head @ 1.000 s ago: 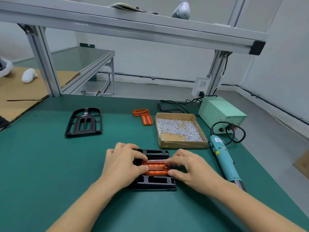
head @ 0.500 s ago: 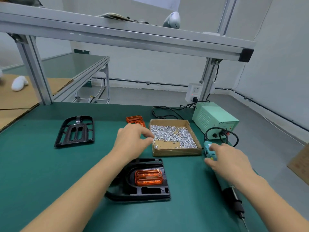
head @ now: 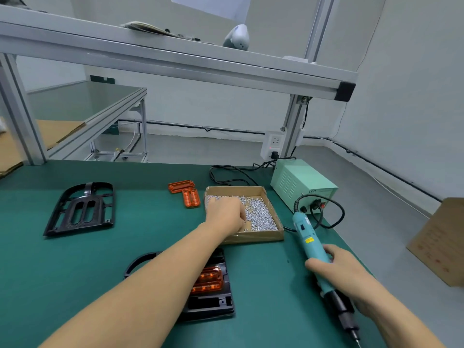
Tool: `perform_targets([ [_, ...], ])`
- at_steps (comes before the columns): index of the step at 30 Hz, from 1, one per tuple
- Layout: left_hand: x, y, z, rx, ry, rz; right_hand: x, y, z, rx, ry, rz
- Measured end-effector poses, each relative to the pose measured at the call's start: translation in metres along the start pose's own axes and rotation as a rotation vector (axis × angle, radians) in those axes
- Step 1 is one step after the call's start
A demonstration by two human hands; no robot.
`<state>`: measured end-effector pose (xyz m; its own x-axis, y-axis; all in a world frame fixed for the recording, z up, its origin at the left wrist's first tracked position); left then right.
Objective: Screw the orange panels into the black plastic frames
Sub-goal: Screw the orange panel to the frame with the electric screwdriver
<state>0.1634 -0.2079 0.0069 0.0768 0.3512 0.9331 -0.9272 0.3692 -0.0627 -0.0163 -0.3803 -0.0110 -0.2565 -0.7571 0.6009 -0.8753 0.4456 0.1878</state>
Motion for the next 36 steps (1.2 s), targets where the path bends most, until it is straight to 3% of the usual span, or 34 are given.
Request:
perform_targets([
  [2, -0.002, -0.003, 0.003, -0.002, -0.032, 0.017, -0.004, 0.004, 0.005, -0.030, -0.333, -0.070],
  [10, -0.005, -0.004, 0.016, -0.064, -0.244, -0.056, 0.005, 0.017, -0.025, 0.145, -1.083, -0.094],
  [19, 0.003, 0.001, 0.026, -0.141, -0.223, -0.114, 0.019, 0.023, -0.061, 0.405, -1.235, 0.089],
  [23, 0.015, 0.006, 0.011, -0.075, 0.096, -0.088, 0.022, 0.031, -0.077, 0.557, -1.213, 0.123],
  [29, 0.045, 0.043, -0.035, 0.076, 0.764, -0.029, 0.016, 0.035, -0.090, 0.603, -1.130, 0.128],
  [34, 0.039, 0.097, -0.056, 0.266, 1.449, -0.213, 0.001, 0.036, -0.114, 0.614, -1.317, 0.148],
  [36, 0.037, 0.114, -0.056, 0.304, 1.610, -0.286, -0.005, 0.038, -0.126, 0.643, -1.407, 0.160],
])
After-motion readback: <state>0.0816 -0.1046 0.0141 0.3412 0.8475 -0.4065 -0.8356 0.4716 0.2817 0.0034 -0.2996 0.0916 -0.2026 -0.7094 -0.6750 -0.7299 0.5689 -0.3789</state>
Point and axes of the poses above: each hand's wrist, its own y-axis away from the middle knuckle, its own x-axis out of the back of the hand, z = x × y, the point moved 6 cm from there along -y, towards the middle knuckle, and after that the axes turned 8 degrees about x, right-handed, at the moved point
